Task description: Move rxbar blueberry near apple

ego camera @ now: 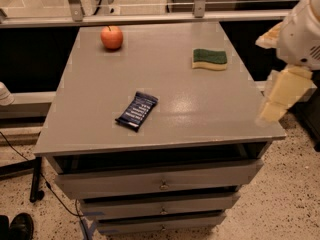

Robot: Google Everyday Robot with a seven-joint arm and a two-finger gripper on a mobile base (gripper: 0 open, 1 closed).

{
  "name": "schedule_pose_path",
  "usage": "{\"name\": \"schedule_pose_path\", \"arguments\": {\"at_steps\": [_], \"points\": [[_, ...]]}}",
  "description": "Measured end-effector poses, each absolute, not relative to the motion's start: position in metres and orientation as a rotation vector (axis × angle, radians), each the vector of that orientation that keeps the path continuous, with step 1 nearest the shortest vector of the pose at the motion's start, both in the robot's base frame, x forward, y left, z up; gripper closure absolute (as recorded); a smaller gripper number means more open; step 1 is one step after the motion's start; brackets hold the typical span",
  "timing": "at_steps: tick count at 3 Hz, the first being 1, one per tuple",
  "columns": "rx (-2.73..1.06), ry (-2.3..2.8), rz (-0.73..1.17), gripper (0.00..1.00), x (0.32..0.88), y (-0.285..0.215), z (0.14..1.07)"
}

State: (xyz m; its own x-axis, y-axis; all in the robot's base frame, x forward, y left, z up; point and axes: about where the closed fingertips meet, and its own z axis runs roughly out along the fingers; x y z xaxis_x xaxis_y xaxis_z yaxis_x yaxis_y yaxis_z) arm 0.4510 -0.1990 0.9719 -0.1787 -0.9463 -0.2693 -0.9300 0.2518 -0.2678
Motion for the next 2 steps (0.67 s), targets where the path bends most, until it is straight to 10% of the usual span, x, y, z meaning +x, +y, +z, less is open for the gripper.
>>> {"name": "schedule_pose_path", "arguments": {"at_steps": [2], "points": [[-1.788, 1.793, 0.261, 0.0, 0.509, -0.107, 0.931]]}}
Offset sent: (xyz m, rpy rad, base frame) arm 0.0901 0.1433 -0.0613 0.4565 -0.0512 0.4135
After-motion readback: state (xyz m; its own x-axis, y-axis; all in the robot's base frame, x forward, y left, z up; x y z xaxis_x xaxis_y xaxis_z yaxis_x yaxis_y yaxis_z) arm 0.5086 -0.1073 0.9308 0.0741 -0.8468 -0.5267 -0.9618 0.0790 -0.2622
